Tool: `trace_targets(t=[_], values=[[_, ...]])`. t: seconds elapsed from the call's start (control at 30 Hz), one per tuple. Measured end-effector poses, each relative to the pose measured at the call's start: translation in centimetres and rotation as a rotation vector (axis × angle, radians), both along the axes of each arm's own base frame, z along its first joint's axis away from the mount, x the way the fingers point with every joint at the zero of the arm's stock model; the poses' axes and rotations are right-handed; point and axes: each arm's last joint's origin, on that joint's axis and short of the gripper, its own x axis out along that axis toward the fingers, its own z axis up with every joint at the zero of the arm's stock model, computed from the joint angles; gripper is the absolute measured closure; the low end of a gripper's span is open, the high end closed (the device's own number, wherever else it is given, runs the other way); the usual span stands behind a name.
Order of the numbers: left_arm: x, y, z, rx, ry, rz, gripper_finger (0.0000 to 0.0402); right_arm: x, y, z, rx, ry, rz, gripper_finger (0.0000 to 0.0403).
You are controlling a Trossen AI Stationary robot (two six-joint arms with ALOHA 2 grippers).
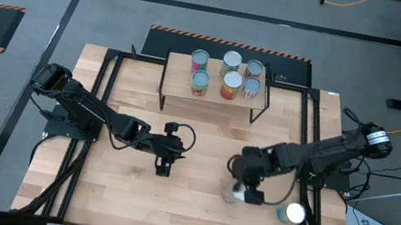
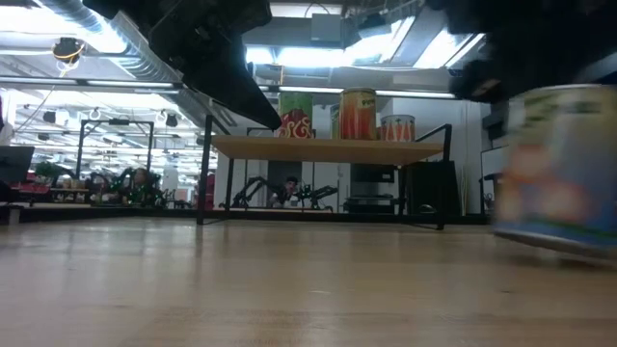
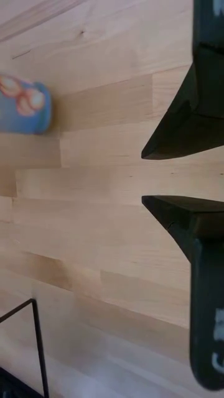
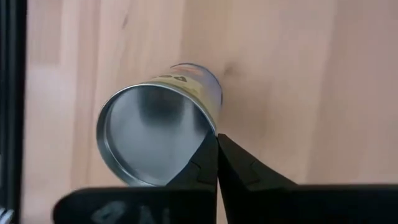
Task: Pick and place cans onto a shelf
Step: Put the canned peaches on the shelf
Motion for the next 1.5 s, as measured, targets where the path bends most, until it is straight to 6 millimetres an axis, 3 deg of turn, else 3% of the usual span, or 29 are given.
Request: trace_targets(t=[0.3,0.7,1.1,1.5], values=[[0.0,0.0,0.0,0.0,0.0,0.0,0.0305,2.7,-5.9,0.6,-0.017,-0.171,-0.106,0.0399],[0.0,0.0,0.0,0.001,0.0,0.001,0.0305,3.8,-12.1,1.1,-0.033,-0.297,-0.304,0.04],[0.0,0.0,0.0,0.005,-0.001,0.006,0.0305,7.6,-13.2,1.4,-0.001,-0.283,-0.263,0.04],[0.0,0.0,0.0,0.005,-0.001,0.006,0.0305,9.6,-13.8,-0.6,-0.02,-0.134,-0.244,0.04]])
